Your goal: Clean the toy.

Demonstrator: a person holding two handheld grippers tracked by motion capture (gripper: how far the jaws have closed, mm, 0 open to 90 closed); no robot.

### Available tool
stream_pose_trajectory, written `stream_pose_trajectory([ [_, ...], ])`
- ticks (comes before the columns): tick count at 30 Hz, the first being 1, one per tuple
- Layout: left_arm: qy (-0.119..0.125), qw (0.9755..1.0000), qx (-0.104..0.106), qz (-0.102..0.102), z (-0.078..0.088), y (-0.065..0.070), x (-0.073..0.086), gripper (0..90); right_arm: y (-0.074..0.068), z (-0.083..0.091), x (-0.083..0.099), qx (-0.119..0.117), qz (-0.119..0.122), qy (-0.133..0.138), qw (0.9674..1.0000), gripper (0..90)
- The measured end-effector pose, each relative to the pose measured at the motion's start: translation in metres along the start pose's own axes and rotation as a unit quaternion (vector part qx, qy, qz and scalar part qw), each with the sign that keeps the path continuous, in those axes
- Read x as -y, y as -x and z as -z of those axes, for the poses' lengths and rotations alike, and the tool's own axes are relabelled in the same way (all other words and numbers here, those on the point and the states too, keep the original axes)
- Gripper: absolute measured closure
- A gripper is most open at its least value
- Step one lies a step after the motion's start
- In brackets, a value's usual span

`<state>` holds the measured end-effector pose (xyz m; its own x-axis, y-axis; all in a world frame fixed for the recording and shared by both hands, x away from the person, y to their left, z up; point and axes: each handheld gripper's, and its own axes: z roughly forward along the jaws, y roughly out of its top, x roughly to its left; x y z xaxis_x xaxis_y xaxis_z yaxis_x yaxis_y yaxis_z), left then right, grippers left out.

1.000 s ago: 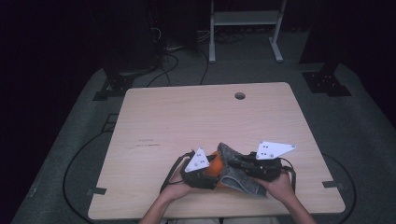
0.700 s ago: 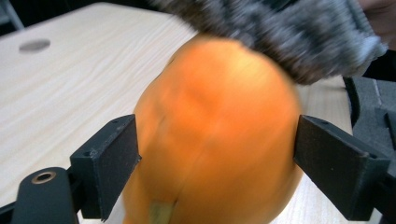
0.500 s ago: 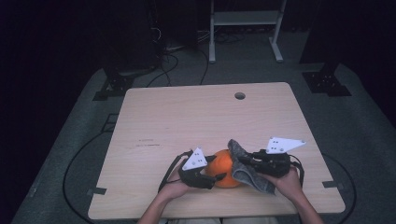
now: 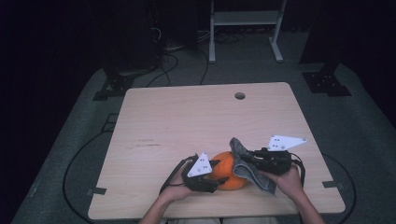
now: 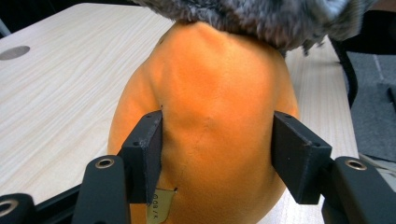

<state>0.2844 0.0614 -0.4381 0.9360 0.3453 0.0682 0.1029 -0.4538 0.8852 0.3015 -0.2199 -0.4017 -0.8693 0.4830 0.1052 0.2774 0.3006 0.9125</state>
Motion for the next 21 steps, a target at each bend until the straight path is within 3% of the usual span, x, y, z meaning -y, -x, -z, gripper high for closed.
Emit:
stream_pose_trajectory([
  [8, -0.001, 0.9999, -0.014, 0.007, 0.0, -0.001, -0.001, 35.9, -0.003, 0.011, 0.008, 0.001, 0.009, -0.018, 0.9998, 80.8],
  [12, 0.005, 0.9995, -0.019, 0.025, 0.0, -0.004, 0.0, 35.3, -0.015, 0.013, 0.008, -0.022, 0.024, -0.018, 0.9993, 80.8],
  [15, -0.001, 0.9999, -0.016, 0.001, -0.005, 0.002, -0.002, 35.9, -0.027, 0.005, 0.0, -0.04, 0.046, -0.019, 0.998, 80.7],
  [17, -0.006, 0.9998, -0.018, -0.005, -0.005, 0.004, -0.001, 35.6, -0.033, -0.004, -0.004, -0.039, 0.058, -0.022, 0.9973, 80.7],
  [21, 0.004, 0.9998, -0.016, 0.01, -0.001, -0.002, 0.002, 38.0, -0.021, -0.006, -0.003, -0.024, 0.035, -0.001, 0.9991, 80.7],
])
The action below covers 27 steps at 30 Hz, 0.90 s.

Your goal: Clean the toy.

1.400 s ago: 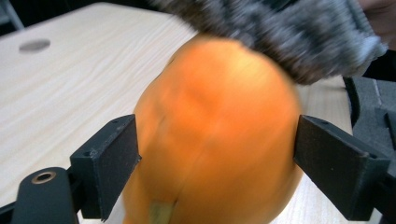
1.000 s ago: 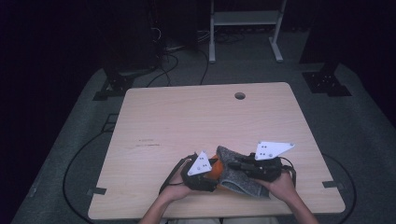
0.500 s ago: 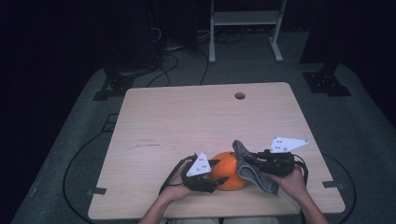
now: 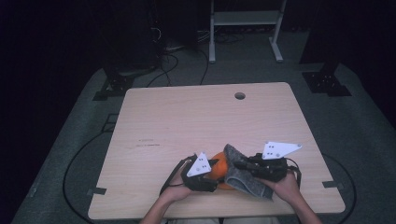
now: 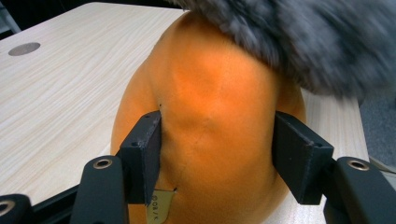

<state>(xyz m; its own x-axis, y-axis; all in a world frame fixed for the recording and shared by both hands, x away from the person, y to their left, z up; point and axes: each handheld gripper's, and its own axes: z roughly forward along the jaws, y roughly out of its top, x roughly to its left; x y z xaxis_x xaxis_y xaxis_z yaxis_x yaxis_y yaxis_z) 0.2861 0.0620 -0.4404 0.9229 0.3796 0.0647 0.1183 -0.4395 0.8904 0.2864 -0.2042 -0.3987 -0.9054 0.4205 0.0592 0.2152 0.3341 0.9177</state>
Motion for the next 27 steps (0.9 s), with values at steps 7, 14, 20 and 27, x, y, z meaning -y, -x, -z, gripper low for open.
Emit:
stream_pose_trajectory([
  [7, 0.006, 0.9999, 0.003, 0.016, 0.003, -0.005, 0.001, 36.6, 0.02, 0.016, 0.019, 0.031, -0.035, -0.006, 0.9989, 80.8],
  [14, 0.009, 0.9996, -0.004, 0.027, -0.002, -0.008, 0.001, 17.2, 0.02, 0.015, 0.019, 0.032, -0.042, -0.005, 0.9986, 80.8],
  [20, 0.002, 0.9997, 0.004, 0.024, 0.002, -0.01, 0.005, 29.2, 0.009, 0.006, 0.01, 0.01, -0.025, 0.01, 0.9996, 80.8],
  [27, 0.011, 0.9992, 0.004, 0.038, 0.004, -0.014, 0.007, 34.0, 0.028, 0.011, 0.025, 0.036, -0.061, 0.0, 0.9975, 80.8],
])
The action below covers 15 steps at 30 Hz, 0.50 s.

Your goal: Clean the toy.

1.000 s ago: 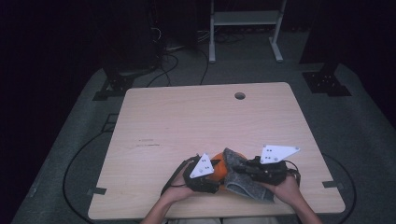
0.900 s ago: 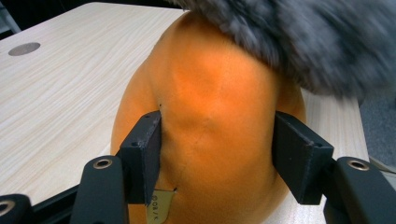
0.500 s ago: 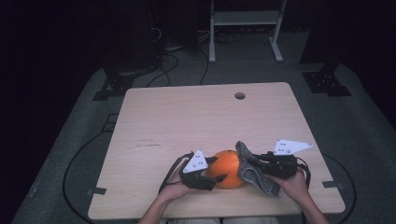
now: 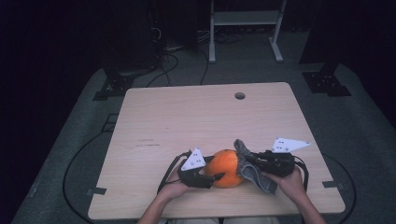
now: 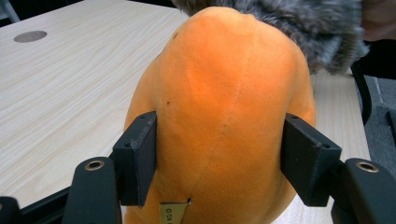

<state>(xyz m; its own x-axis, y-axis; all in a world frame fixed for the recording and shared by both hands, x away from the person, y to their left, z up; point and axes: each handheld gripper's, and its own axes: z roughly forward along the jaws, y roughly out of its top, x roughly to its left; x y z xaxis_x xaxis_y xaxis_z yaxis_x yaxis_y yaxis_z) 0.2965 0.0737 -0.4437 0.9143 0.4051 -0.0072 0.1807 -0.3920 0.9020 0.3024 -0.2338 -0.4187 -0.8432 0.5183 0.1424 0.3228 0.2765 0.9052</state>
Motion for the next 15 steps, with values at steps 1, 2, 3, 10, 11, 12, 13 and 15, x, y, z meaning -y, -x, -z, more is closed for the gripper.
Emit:
stream_pose_trajectory([
  [1, 0.0, 1.0, 0.0, 0.002, 0.001, -0.001, 0.001, 34.0, 0.003, 0.001, 0.003, 0.006, -0.005, -0.007, 0.9999, 80.8],
  [2, 0.0, 1.0, -0.001, 0.005, 0.002, -0.002, 0.001, 34.0, 0.004, 0.002, 0.005, 0.016, -0.007, -0.015, 0.9997, 80.8],
  [3, 0.001, 0.9999, -0.003, 0.01, 0.002, -0.003, 0.002, 33.9, 0.005, 0.003, 0.007, 0.022, -0.011, -0.02, 0.9995, 80.8],
  [10, 0.008, 0.9988, -0.022, 0.042, -0.002, -0.007, 0.001, 34.1, -0.016, 0.002, -0.011, -0.04, 0.005, 0.036, 0.9986, 80.8],
  [11, 0.007, 0.9991, -0.021, 0.038, -0.004, -0.004, 0.001, 34.3, -0.022, -0.002, -0.015, -0.05, 0.013, 0.038, 0.9979, 80.7],
  [12, 0.006, 0.9993, -0.021, 0.03, -0.004, -0.002, 0.0, 34.4, -0.029, -0.007, -0.02, -0.051, 0.031, 0.031, 0.9978, 80.7],
  [13, 0.004, 0.9995, -0.023, 0.022, -0.005, 0.0, -0.001, 34.6, -0.033, -0.01, -0.022, -0.042, 0.043, 0.023, 0.9979, 80.7],
  [15, 0.002, 0.9997, -0.019, 0.018, -0.003, 0.001, -0.001, 35.6, -0.032, -0.014, -0.022, -0.032, 0.052, 0.011, 0.9981, 80.7],
])
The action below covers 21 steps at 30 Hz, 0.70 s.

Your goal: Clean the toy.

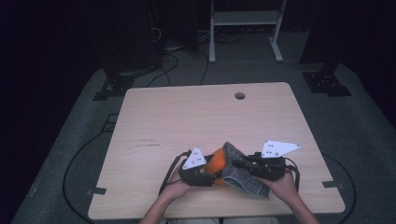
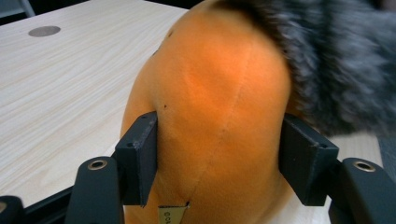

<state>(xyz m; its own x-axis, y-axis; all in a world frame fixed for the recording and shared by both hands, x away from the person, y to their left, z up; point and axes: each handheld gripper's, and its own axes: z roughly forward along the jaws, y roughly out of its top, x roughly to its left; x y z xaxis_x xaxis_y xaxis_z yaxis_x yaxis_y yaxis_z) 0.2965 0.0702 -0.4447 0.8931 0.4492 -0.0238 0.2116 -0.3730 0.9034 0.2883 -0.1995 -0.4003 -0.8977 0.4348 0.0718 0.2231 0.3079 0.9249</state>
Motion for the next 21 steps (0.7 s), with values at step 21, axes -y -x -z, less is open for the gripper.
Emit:
stream_pose_trajectory([
  [21, -0.014, 0.9992, -0.001, -0.038, -0.01, 0.014, -0.01, 13.0, 0.014, 0.018, 0.01, 0.022, -0.019, -0.015, 0.9995, 80.7],
])
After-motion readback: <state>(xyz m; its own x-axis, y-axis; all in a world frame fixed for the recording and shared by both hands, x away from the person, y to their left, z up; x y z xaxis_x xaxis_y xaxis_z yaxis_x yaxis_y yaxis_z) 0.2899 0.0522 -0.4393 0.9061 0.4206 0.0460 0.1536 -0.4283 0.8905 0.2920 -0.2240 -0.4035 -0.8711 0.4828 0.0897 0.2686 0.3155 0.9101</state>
